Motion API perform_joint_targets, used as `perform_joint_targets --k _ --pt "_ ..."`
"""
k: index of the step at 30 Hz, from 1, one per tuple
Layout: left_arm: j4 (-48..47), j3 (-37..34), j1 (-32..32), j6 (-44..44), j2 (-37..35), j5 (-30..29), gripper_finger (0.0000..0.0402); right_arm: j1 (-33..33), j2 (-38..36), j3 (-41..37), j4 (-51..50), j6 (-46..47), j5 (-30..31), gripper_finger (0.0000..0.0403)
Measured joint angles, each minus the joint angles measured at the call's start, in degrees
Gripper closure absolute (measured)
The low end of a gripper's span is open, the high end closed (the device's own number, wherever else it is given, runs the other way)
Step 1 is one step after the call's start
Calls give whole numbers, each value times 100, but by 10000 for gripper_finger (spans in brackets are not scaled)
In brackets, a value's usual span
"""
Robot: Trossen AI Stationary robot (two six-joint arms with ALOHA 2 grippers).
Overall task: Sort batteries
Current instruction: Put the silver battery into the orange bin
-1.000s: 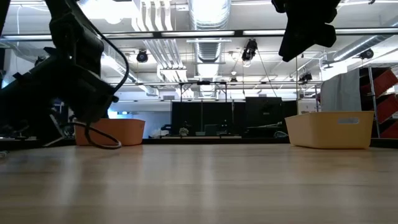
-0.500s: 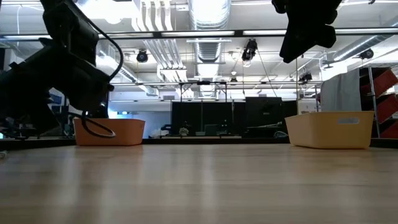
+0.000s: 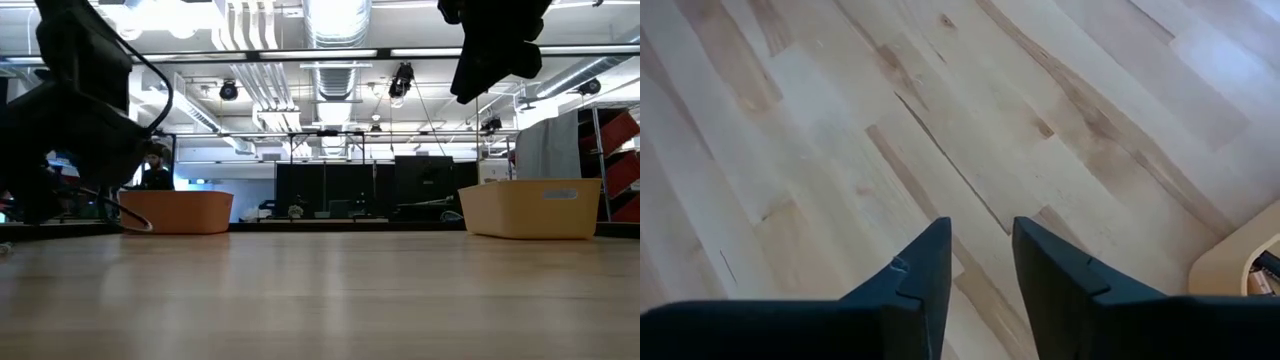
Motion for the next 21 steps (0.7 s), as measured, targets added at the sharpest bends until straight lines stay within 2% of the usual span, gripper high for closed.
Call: perform_joint_targets --k 14,21 --pt "41 75 -333 -5 190 -22 284 0 1 -12 2 142 -1 288" --pt "569 70 -452 -22 164 45 284 0 -1 -12 3 200 -2 282"
